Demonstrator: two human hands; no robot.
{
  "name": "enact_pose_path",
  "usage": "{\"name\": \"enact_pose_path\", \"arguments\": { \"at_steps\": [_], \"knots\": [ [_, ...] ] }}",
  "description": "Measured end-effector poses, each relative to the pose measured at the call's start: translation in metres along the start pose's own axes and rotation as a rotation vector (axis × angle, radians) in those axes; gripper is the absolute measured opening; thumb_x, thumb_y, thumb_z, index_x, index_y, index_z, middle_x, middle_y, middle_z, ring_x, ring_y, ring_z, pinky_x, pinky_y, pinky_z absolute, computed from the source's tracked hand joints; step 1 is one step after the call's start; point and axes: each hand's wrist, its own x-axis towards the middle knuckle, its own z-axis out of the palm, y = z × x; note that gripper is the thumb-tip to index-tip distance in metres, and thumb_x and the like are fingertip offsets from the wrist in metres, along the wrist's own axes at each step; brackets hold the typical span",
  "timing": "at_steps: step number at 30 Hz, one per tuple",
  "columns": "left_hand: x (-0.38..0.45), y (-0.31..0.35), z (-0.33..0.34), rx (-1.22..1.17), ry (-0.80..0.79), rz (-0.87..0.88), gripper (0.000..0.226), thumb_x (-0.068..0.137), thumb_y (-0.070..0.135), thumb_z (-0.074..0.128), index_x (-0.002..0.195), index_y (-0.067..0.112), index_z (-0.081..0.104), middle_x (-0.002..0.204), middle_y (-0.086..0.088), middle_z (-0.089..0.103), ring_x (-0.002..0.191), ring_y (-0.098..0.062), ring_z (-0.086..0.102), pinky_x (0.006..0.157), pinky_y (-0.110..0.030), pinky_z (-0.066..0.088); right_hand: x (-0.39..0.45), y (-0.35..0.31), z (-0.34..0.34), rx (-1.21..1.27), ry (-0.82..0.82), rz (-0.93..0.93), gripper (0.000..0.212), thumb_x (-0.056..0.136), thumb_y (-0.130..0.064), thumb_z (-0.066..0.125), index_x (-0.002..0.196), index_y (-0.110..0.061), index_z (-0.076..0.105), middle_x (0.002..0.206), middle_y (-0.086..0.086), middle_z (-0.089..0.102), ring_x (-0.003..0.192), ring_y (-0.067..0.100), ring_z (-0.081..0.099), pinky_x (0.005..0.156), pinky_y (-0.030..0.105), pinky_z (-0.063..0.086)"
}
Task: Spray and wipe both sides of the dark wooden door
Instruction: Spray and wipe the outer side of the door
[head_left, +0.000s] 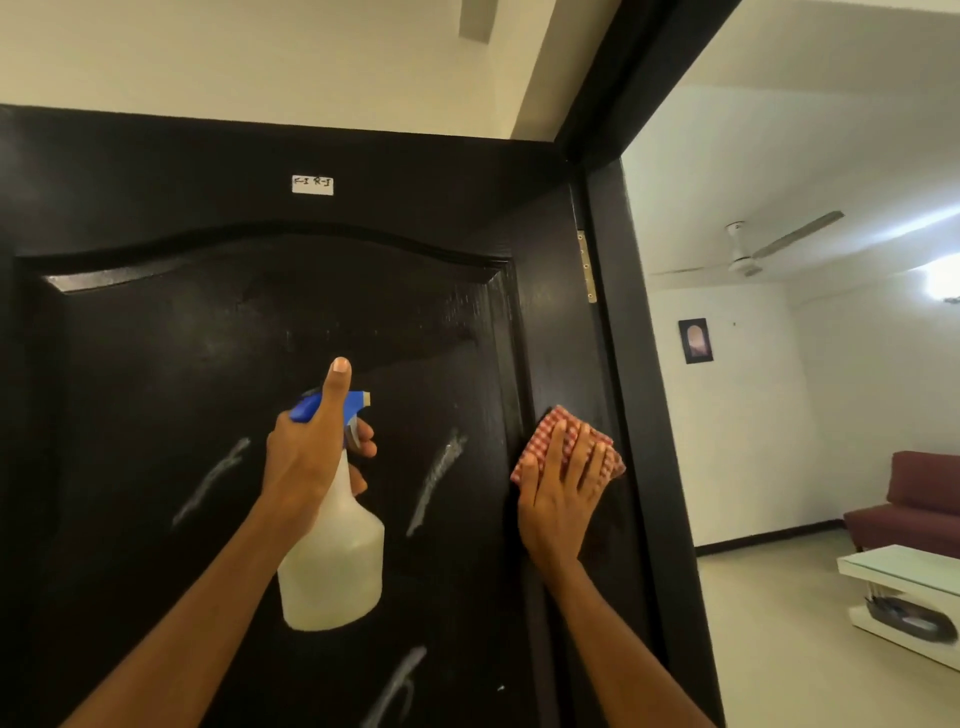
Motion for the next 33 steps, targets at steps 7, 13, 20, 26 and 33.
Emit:
{"name": "enact_pose_path", "arguments": {
  "at_steps": [7, 13, 20, 26, 33],
  "knots": [
    [0.006, -0.007, -0.064, 0.04, 0.017, 0.039, 0.072, 0.078, 0.069, 0.043, 0.088, 0.002, 0.066, 0.082, -0.019, 0.068, 0.064, -0.027, 0.065, 0.046, -0.031, 0.052, 0.086, -0.12, -0.015, -0.043, 0.007, -0.342, 0.066, 0.103, -0.058, 0.014, 0.16, -0.031, -0.006, 0.168, 0.004, -0.007, 0.155, 0.027, -0.007, 0.123, 0.054, -0.003],
    [0.011, -0.031, -0.11, 0.04, 0.113, 0.046, 0.075, 0.082, 0.072, 0.043, 0.088, 0.002, 0.069, 0.077, -0.019, 0.069, 0.063, -0.031, 0.066, 0.05, -0.034, 0.053, 0.063, -0.173, 0.002, -0.105, -0.035, -0.585, 0.067, 0.102, -0.06, 0.013, 0.161, -0.03, 0.002, 0.169, 0.005, -0.005, 0.154, 0.026, -0.012, 0.121, 0.062, 0.003],
    [0.009, -0.049, -0.122, 0.026, 0.087, 0.038, 0.075, 0.081, 0.073, 0.045, 0.087, 0.002, 0.069, 0.078, -0.02, 0.069, 0.054, -0.026, 0.062, 0.047, -0.032, 0.051, -0.024, -0.147, 0.029, -0.362, -0.181, -1.406, 0.061, 0.105, -0.055, 0.031, 0.159, -0.035, 0.011, 0.167, 0.002, 0.012, 0.155, 0.026, 0.005, 0.123, 0.057, -0.003],
    [0.009, -0.046, -0.143, -0.003, 0.052, 0.021, 0.075, 0.08, 0.073, 0.045, 0.087, 0.001, 0.067, 0.076, -0.017, 0.069, 0.06, -0.026, 0.065, 0.048, -0.032, 0.053, -0.004, -0.093, 0.013, -0.223, -0.014, -0.54, 0.069, 0.1, -0.058, 0.026, 0.161, -0.029, 0.01, 0.168, 0.006, 0.006, 0.155, 0.028, 0.002, 0.122, 0.058, 0.017],
    [-0.008, -0.067, -0.16, -0.021, 0.047, 0.006, 0.074, 0.083, 0.072, 0.044, 0.086, 0.003, 0.068, 0.076, -0.017, 0.069, 0.057, -0.028, 0.063, 0.049, -0.032, 0.053, -0.078, -0.118, 0.046, -0.025, 0.058, -0.007, 0.072, 0.101, -0.051, 0.022, 0.16, -0.019, -0.005, 0.166, 0.017, -0.008, 0.152, 0.04, -0.009, 0.121, 0.064, 0.003]
  ]
}}
